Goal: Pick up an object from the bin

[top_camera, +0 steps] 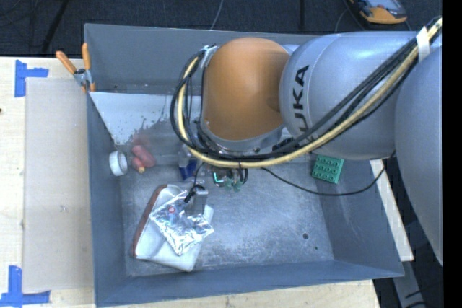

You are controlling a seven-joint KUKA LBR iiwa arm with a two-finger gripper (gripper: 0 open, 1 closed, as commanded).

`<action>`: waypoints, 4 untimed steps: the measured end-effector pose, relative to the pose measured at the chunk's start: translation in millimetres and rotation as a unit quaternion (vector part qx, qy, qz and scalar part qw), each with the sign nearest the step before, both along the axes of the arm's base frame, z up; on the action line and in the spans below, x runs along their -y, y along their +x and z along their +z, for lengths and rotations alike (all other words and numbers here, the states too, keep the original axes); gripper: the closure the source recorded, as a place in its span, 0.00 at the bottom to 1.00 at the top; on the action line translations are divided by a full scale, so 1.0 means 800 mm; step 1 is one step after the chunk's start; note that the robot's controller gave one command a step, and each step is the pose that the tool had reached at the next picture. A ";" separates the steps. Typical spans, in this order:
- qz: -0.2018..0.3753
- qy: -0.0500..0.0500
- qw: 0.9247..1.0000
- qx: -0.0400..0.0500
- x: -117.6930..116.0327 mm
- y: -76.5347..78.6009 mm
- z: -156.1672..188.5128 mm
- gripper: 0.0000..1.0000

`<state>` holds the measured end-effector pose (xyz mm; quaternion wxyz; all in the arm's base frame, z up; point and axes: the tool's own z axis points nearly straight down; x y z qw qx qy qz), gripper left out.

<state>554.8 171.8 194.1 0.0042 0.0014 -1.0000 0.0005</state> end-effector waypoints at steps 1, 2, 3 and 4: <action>0.011 0.000 1.000 -0.002 -0.010 -0.017 -0.151 0.00; 0.010 0.000 1.000 -0.006 -0.011 -0.019 -0.148 1.00; -0.003 0.002 1.000 0.007 0.001 -0.048 -0.022 1.00; 0.006 0.001 1.000 0.004 -0.008 -0.047 -0.009 1.00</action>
Offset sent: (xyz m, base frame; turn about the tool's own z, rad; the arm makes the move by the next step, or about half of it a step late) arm -0.0135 0.0069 -0.1241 -0.0203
